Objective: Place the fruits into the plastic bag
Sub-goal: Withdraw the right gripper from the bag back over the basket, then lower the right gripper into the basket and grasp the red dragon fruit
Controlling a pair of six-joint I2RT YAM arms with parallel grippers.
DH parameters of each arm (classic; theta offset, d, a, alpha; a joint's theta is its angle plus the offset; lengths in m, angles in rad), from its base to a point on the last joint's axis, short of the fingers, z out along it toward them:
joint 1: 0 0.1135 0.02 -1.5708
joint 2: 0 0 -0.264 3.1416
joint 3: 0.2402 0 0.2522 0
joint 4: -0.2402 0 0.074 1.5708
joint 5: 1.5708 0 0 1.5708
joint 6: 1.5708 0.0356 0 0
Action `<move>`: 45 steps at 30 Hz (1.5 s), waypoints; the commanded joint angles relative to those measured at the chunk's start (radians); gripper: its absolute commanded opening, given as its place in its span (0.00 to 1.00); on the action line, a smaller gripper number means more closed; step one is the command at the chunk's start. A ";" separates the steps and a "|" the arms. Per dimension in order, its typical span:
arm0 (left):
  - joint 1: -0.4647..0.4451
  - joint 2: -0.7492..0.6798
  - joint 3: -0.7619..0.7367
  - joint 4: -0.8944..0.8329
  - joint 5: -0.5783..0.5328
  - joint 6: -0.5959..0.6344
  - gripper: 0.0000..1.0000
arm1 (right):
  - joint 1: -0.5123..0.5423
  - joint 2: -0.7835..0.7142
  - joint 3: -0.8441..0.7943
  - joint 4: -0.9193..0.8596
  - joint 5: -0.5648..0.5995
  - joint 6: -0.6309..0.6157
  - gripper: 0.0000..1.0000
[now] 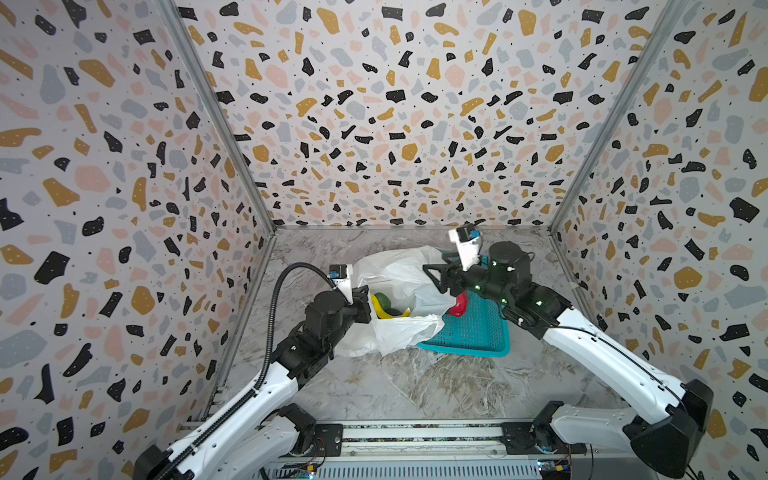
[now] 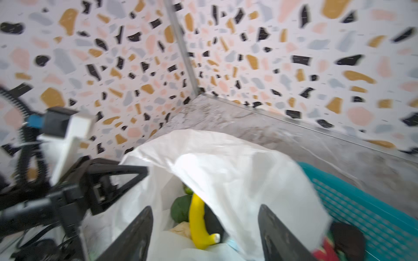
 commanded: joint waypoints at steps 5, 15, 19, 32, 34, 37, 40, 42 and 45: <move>0.003 0.003 -0.010 0.022 -0.008 0.007 0.00 | -0.218 0.065 -0.085 -0.124 -0.035 0.123 0.79; 0.003 -0.002 -0.008 0.019 -0.008 0.011 0.00 | -0.244 0.333 -0.068 -0.089 -0.107 0.148 0.80; 0.003 -0.001 -0.010 0.020 -0.008 0.016 0.00 | -0.243 0.419 -0.053 -0.075 -0.130 0.159 0.81; 0.004 0.001 -0.016 0.024 -0.013 0.037 0.00 | -0.242 0.566 -0.044 -0.081 -0.054 0.177 0.83; 0.003 0.002 -0.017 0.027 -0.014 0.043 0.00 | -0.237 0.589 -0.024 -0.114 -0.016 0.176 0.84; 0.002 0.007 -0.016 0.029 -0.019 0.047 0.00 | -0.224 0.620 0.007 -0.163 0.028 0.173 0.88; 0.003 0.014 -0.018 0.035 -0.019 0.051 0.00 | -0.207 0.661 0.043 -0.215 0.067 0.162 0.99; 0.004 0.016 -0.019 0.040 -0.018 0.051 0.00 | -0.191 0.685 0.066 -0.249 0.103 0.151 0.99; 0.004 0.020 -0.020 0.043 -0.016 0.050 0.00 | -0.173 0.710 0.080 -0.273 0.131 0.146 0.99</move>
